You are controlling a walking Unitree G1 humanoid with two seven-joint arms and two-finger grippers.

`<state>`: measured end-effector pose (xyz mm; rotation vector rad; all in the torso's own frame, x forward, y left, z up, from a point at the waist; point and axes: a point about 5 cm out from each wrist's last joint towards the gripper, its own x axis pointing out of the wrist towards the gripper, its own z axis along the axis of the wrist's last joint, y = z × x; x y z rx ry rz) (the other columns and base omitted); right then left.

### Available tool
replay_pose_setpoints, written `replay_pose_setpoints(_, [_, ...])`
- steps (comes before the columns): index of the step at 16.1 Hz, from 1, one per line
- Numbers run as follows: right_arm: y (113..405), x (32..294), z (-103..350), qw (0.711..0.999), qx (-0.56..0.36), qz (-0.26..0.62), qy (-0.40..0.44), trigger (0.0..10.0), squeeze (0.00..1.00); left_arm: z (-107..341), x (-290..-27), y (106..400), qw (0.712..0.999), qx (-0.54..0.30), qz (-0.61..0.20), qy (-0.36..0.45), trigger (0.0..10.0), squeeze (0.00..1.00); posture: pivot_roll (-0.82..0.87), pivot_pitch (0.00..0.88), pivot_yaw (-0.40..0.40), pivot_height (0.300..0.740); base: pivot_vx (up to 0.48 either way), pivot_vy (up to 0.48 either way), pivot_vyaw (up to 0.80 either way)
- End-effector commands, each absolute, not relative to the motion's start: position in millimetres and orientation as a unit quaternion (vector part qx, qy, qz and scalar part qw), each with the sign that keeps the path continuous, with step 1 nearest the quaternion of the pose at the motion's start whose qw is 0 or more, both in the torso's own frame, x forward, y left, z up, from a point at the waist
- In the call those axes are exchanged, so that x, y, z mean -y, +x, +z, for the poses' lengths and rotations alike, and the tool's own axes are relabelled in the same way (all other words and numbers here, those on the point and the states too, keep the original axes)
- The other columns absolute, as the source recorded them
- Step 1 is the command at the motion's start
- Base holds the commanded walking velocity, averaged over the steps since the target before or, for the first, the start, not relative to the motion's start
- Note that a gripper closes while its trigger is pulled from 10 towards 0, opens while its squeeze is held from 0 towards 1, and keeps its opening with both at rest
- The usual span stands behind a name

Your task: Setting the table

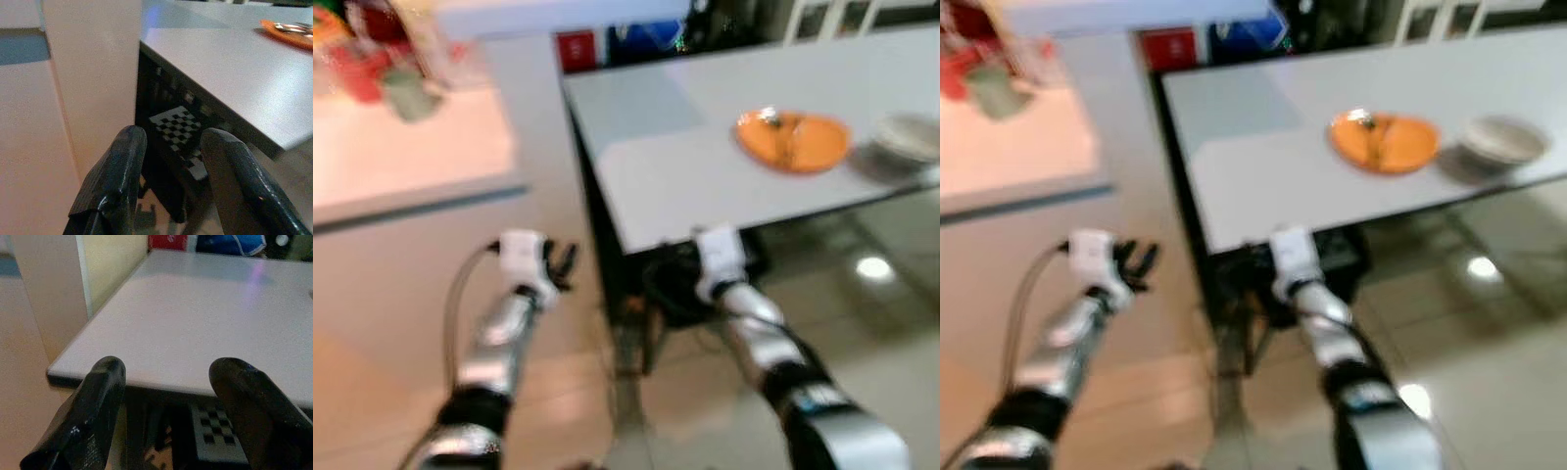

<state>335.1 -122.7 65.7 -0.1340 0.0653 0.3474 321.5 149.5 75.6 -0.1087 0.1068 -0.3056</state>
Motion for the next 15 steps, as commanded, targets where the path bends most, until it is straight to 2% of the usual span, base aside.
replay_pose_setpoints(1, [337,115,72,0.982,-0.017,0.178,-0.059,10.0,0.0,78,-156,323,0.987,-0.051,-0.148,-0.042,10.0,0.0,0.04,0.04,0.052,0.74,0.0,0.472,0.0])
replay_pose_setpoints(5, [333,119,69,0.983,-0.006,0.172,-0.059,10.0,0.0,77,-155,321,0.986,-0.049,-0.154,-0.047,10.0,0.0,0.04,0.033,0.052,0.74,0.0,0.476,0.0])
replay_pose_setpoints(7, [325,140,62,0.985,-0.011,0.154,-0.072,10.0,0.0,78,-162,320,0.987,-0.048,-0.143,-0.048,10.0,0.0,0.05,0.029,0.048,0.74,0.0,0.48,0.0])
replay_pose_setpoints(11, [306,157,51,0.984,-0.01,0.157,-0.082,10.0,0.0,78,-165,319,0.988,-0.046,-0.144,-0.038,10.0,0.0,0.05,0.022,0.036,0.74,0.0,0.457,0.0])
replay_pose_setpoints(15, [297,170,43,0.985,-0.024,0.144,-0.093,10.0,0.0,74,-168,317,0.989,-0.054,-0.133,-0.043,10.0,0.0,0.04,0.026,0.047,0.74,0.0,0.069,0.0])
